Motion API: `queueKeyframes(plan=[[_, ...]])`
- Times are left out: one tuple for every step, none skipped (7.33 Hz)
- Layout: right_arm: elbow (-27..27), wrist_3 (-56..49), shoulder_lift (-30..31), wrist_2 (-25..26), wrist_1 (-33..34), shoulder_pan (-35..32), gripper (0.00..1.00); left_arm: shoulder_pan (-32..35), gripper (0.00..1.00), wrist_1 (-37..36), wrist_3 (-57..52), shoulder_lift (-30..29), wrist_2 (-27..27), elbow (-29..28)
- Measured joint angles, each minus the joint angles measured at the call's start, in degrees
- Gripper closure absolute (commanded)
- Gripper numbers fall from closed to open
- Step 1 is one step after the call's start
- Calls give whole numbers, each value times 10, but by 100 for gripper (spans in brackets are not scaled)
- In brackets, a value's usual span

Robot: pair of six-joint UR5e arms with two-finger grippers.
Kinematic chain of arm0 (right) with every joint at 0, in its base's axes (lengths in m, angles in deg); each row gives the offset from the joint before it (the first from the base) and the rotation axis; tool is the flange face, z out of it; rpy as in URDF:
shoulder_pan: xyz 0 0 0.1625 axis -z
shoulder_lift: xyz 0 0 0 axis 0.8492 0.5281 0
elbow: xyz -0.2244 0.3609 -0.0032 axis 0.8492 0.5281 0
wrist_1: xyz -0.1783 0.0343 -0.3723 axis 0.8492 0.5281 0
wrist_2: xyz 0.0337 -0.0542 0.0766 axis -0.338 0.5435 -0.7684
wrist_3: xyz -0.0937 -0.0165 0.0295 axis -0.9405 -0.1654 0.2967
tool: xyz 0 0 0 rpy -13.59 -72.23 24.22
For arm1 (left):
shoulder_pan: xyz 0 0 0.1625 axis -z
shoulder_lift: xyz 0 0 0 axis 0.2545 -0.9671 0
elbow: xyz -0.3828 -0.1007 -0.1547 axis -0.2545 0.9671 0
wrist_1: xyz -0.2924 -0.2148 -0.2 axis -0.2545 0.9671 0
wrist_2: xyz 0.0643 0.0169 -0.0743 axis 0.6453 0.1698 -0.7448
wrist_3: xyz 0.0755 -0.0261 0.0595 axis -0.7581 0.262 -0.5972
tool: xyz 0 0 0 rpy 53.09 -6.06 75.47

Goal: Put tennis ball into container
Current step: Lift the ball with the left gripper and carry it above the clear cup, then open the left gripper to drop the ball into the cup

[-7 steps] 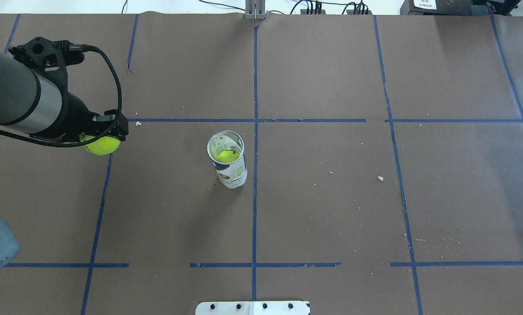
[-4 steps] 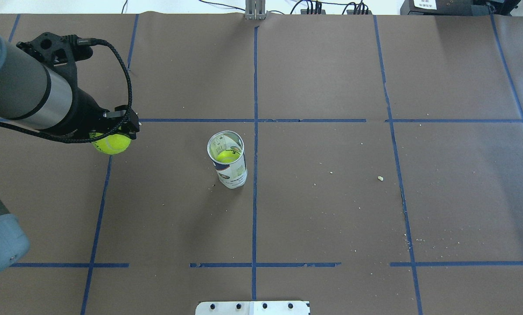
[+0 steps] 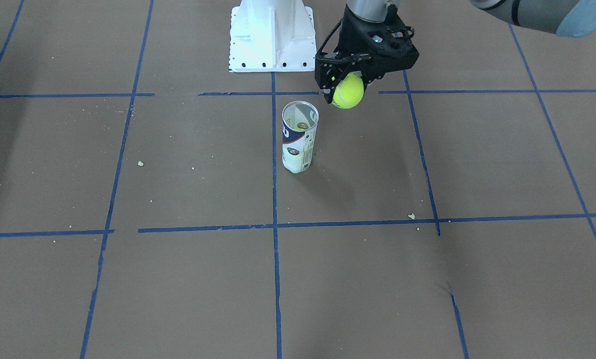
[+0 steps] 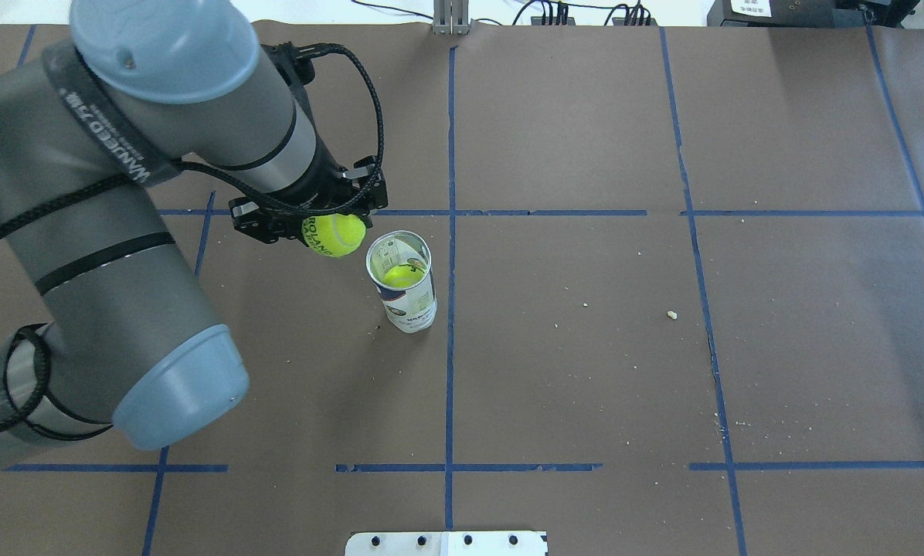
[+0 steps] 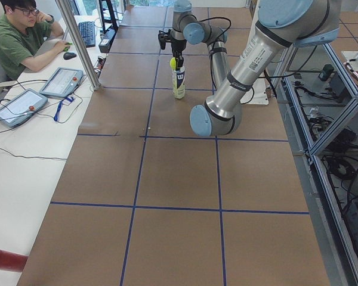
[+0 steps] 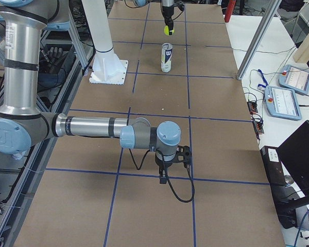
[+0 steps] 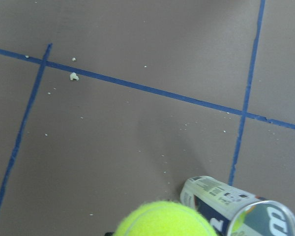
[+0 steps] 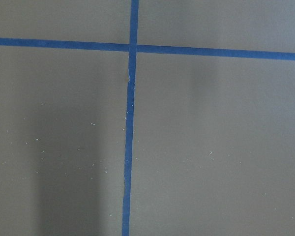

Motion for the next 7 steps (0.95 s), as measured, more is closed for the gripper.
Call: queueKeyframes(plan=[[0,0,0,0,0,0,0,-10,90,-10,12,-27,1,-24],[0,0,0,0,0,0,0,-16,90,-14,21,-45,2,-43],[1,0,0,0,0,0,0,-20,86,-15,25,-59,3,-63],[1,0,0,0,0,0,0,-22,80,-15,26,-67,4,-76],[1,0,0,0,0,0,0,-24,80,-14,26,-69,5,-83],[1,0,0,0,0,0,0,-24,80,-13,25,-68,6,-87],[1,0,0,0,0,0,0,-25,79,-12,24,-67,6,-91]])
